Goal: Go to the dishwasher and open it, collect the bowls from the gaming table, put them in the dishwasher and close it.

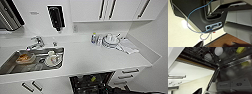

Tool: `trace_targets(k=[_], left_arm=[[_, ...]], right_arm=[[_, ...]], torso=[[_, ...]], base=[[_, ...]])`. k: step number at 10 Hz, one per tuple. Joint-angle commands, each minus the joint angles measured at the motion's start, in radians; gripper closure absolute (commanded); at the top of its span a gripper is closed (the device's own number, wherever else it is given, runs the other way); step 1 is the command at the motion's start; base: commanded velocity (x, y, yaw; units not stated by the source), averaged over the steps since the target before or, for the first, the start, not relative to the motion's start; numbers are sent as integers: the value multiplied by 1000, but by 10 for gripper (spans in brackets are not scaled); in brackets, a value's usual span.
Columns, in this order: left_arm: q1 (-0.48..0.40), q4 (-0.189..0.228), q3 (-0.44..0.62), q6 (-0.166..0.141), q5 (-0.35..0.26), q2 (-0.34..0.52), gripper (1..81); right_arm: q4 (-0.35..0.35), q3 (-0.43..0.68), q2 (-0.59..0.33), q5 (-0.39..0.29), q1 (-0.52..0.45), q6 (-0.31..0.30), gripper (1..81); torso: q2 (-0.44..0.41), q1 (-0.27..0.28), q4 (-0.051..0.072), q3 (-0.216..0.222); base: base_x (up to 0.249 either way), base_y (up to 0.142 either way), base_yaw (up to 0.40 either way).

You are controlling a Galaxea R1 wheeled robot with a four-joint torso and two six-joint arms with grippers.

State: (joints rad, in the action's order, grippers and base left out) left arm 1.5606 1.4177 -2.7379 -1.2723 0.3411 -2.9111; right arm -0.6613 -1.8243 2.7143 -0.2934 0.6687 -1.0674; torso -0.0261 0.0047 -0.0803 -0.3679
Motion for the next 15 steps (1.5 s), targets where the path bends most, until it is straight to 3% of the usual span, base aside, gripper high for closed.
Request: trace_targets(k=[1,4,7,11,14,15], left_arm=[[-6,3,-5,7,-73,-10,10],[-26,3,-5,7,-120,-27,10],[-37,3,-8,7,-131,-30,10],[-49,4,-10,7,-154,-37,10],[-53,4,-10,8,-157,-41,10],[-56,4,-10,8,-157,-42,10]], right_arm=[[20,232,-146,-179,-70,9,10],[2,378,-342,-211,62,11,10],[-4,341,-420,-196,223,12,10],[-96,271,-424,-112,400,12,10],[-139,124,-364,20,538,12,10],[-147,50,-327,68,581,15,10]], torso=[[0,0,0,0],[0,0,0,0],[0,0,0,0],[0,0,0,0],[0,0,0,0],[-100,64,0,0]], base=[[0,0,0],[0,0,0],[0,0,0],[0,0,0],[0,0,0],[0,0,0]])
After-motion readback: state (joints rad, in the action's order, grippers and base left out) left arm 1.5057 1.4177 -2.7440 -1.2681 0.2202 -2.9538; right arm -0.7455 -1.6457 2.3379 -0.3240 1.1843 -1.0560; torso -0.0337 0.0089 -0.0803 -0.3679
